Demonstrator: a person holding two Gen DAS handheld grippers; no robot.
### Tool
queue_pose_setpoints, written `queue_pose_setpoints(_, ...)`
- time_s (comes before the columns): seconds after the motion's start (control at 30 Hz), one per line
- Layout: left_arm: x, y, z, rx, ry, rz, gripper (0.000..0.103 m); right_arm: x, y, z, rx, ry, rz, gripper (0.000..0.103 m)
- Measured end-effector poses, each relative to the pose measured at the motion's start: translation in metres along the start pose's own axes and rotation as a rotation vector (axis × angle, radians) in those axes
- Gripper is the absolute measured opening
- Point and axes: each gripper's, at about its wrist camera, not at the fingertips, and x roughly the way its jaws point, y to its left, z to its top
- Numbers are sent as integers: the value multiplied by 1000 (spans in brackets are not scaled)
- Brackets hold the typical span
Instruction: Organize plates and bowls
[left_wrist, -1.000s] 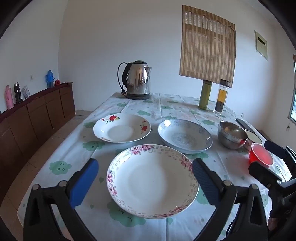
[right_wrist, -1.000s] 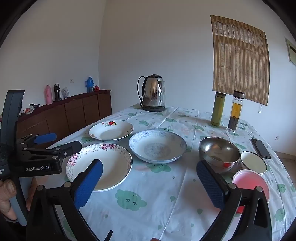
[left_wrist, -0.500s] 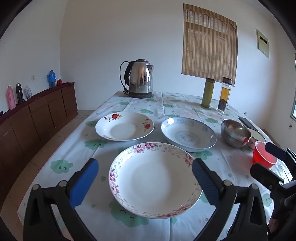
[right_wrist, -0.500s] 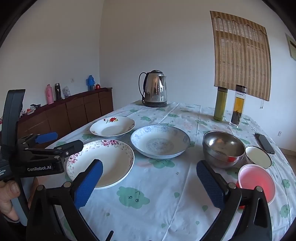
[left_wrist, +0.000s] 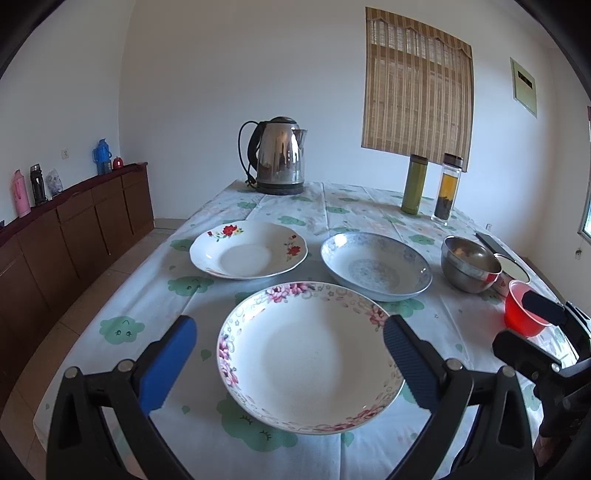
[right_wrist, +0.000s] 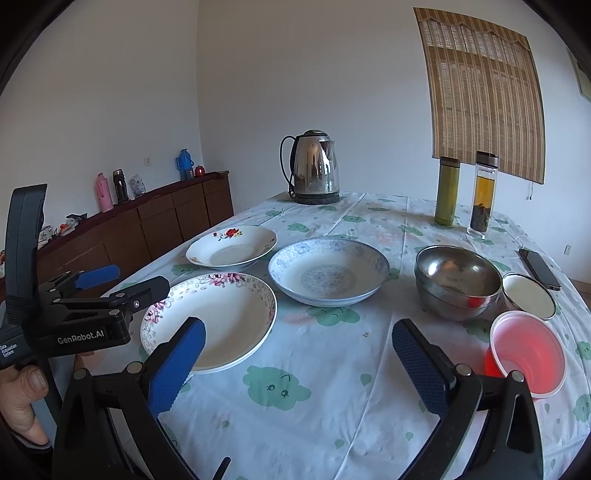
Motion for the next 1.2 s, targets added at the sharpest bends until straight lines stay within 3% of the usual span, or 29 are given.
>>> queue_pose_setpoints(1.2,4,8,-3,-27,4,-10,103,0,6,1,-22,-28,-48,102)
